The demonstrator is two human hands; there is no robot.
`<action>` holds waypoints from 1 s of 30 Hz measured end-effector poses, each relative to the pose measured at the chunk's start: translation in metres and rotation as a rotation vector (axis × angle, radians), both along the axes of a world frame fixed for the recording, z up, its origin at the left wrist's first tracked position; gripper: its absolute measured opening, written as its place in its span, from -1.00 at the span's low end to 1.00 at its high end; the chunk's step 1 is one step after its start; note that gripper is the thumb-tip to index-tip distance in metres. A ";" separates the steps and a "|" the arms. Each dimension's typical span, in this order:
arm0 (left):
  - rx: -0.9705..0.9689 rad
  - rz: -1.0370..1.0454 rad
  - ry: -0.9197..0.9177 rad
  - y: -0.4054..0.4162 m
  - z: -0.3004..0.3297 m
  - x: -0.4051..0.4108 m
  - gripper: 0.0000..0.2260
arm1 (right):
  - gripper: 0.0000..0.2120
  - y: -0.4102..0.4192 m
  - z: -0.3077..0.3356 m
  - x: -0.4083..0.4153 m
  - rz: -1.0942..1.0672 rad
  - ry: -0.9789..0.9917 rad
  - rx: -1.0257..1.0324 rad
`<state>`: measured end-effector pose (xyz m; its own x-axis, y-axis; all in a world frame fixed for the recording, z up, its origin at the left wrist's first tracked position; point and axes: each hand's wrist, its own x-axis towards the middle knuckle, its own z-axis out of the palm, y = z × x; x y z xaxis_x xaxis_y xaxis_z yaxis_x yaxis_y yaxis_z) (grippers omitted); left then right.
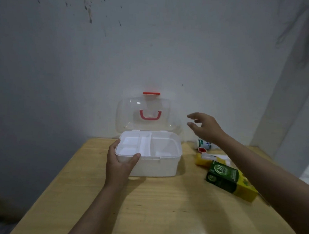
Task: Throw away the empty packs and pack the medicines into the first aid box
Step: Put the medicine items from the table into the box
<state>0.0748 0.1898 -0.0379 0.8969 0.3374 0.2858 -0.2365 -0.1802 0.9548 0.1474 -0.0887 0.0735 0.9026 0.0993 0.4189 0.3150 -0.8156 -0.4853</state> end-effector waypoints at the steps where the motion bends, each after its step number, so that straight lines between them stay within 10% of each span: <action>1: -0.012 0.003 -0.008 -0.001 0.000 0.000 -0.34 | -0.69 -0.014 -0.002 -0.006 0.007 0.045 -0.052; 8: -0.030 0.027 -0.046 -0.007 -0.003 0.000 -0.38 | -0.79 -0.081 -0.019 -0.046 -0.030 0.467 -0.324; 14: -0.015 0.036 -0.043 -0.007 -0.006 0.002 -0.39 | -0.28 -0.097 -0.036 -0.083 -0.090 0.718 -0.380; 30: -0.031 0.026 -0.062 -0.009 -0.005 0.001 -0.41 | -0.58 -0.017 0.030 -0.061 0.167 0.024 -0.223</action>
